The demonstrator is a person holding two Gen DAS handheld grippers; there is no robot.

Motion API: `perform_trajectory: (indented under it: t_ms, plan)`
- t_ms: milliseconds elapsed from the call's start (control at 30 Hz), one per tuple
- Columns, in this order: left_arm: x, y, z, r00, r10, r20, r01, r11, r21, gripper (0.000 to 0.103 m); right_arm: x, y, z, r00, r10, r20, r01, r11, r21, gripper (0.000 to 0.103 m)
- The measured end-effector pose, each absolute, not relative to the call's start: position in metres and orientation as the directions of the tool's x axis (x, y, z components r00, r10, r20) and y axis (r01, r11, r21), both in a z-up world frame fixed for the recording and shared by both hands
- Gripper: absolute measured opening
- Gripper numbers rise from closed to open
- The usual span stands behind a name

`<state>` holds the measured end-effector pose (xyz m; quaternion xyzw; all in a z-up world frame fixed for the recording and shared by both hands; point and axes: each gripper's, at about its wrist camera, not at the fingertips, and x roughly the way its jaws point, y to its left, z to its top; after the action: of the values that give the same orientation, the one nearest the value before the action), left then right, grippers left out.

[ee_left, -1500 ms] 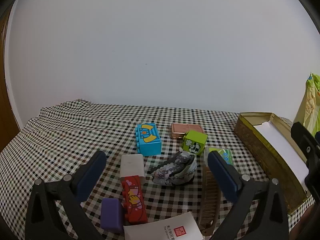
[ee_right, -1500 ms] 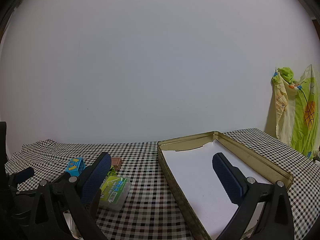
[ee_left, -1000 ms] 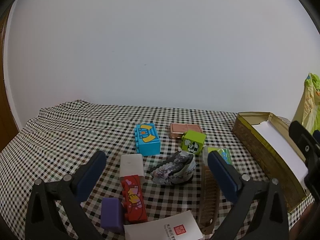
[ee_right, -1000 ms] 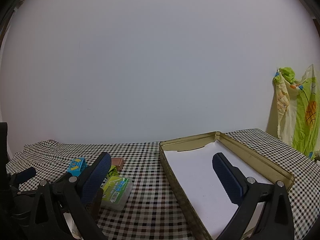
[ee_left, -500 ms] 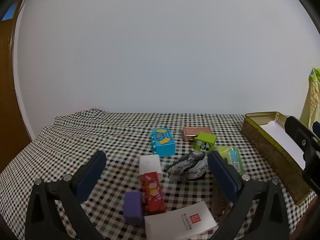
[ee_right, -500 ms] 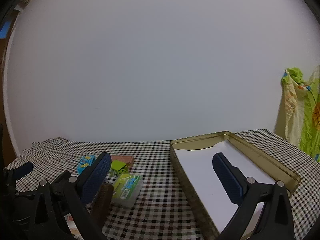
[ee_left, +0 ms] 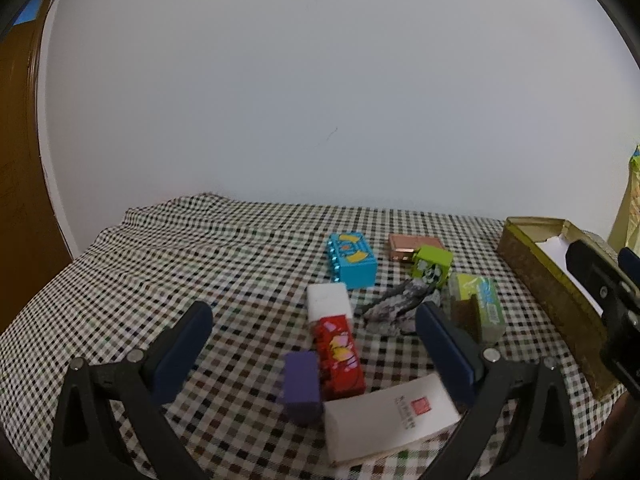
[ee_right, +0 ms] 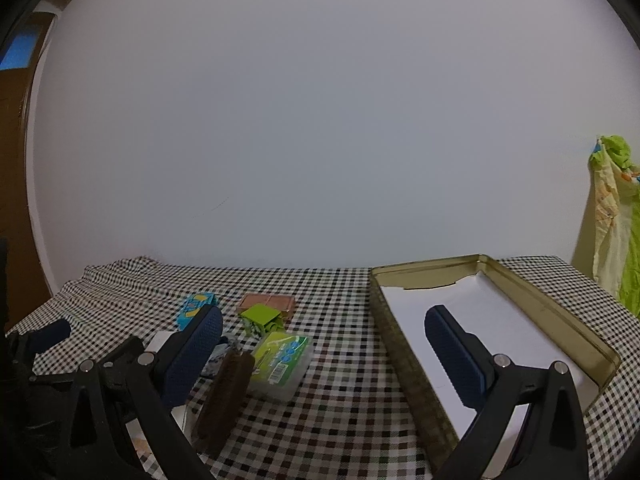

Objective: Organize rigid objects
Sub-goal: 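Grasp the brown wooden comb with the right gripper, then grasp the white Oriental Club card box with the left gripper while the right gripper holds the comb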

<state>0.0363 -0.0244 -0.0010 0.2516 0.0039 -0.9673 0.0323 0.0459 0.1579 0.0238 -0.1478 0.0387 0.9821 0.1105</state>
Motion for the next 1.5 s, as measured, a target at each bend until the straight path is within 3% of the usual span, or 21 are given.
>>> perform_trajectory:
  t_ms: [300,500,667,733,867,967,1300,1333,1500]
  plan:
    - [0.060,-0.073,-0.006,-0.828,-0.137,-0.543,0.140,-0.989,0.035,0.102,0.039,0.147,0.017,-0.919,0.063,-0.390,-0.092,-0.994,0.057,0.101]
    - [0.075,-0.100,-0.009,-0.809,-0.153,-0.567,0.169,-0.985,0.025,0.102,0.026,0.126,0.004,-0.857,-0.071,-0.510,0.060,-0.997,0.038,0.079]
    - [0.080,-0.096,-0.012,-0.806,-0.047,-0.590,0.083,-0.996,-0.033,0.102,0.014,0.134,-0.005,-0.821,-0.074,-0.566,0.033,-0.996,0.081,0.076]
    - [0.080,-0.091,-0.013,-0.806,-0.045,-0.590,0.071,-0.997,-0.021,0.102,0.006,0.137,-0.011,-0.792,-0.073,-0.606,0.011,-0.994,0.105,0.064]
    - [0.083,-0.080,-0.016,-0.799,-0.014,-0.602,0.019,-1.000,-0.003,0.102,-0.018,0.138,-0.027,-0.713,-0.122,-0.690,-0.006,-0.983,0.181,0.059]
    - [0.084,-0.072,-0.015,-0.797,0.010,-0.603,-0.022,-1.000,0.013,0.102,-0.033,0.130,-0.039,-0.663,-0.180,-0.727,0.020,-0.975,0.222,0.048]
    - [0.081,-0.045,-0.012,-0.762,0.164,-0.626,-0.223,-0.975,0.016,0.102,-0.028,0.131,-0.036,-0.680,-0.217,-0.700,0.082,-0.972,0.221,0.027]
    - [0.081,-0.040,-0.011,-0.762,0.180,-0.622,-0.249,-0.968,0.025,0.102,-0.024,0.134,-0.031,-0.690,-0.231,-0.686,0.096,-0.968,0.230,0.017]
    - [0.073,-0.008,-0.009,-0.728,0.266,-0.632,-0.399,-0.914,0.075,0.102,-0.012,0.143,-0.018,-0.735,-0.217,-0.643,0.121,-0.974,0.191,0.017]
